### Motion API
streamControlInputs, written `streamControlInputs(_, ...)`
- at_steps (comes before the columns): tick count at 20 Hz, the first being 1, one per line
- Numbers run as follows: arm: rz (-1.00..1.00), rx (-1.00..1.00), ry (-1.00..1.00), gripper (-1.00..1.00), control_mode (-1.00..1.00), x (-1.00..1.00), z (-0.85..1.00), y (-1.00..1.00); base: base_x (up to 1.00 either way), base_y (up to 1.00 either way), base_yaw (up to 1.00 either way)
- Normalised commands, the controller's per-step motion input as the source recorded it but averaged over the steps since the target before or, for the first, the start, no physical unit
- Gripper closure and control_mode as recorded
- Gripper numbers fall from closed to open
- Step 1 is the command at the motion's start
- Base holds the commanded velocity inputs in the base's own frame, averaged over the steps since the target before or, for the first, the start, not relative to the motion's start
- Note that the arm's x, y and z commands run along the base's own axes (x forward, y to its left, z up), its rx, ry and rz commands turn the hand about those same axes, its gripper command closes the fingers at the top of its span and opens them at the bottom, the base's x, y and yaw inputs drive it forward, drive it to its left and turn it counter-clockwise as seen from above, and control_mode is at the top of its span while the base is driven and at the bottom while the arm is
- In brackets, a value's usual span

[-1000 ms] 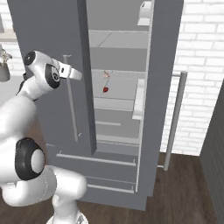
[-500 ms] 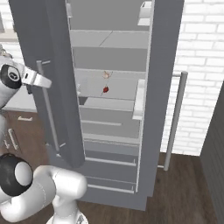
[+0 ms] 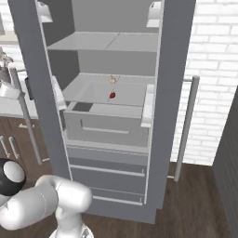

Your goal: Take the strawberry from the fridge and place it on top of the pancake, located on the dining counter.

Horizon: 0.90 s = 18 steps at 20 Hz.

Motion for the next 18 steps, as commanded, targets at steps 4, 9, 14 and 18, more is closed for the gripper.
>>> streamControlInputs(4, -0.09, 0.00, -0.08, -1.00, -1.00, -0.17, -0.09, 0.36, 0.00, 0.00, 0.00)
streamControlInputs(9, 0.00, 0.08, -0.19, -1.00, -1.00, 0.00, -0.32, 0.13, 0.00, 0.00, 0.00)
streamControlInputs(14, 0.10, 0.01, -0.11, -1.00, -1.00, 0.00, -0.37, 0.00, 0.00, 0.00, 0.00)
streamControlInputs(18, 0.13, -0.02, 0.00, -1.00, -1.00, -0.09, -0.04, 0.43, 0.00, 0.00, 0.00)
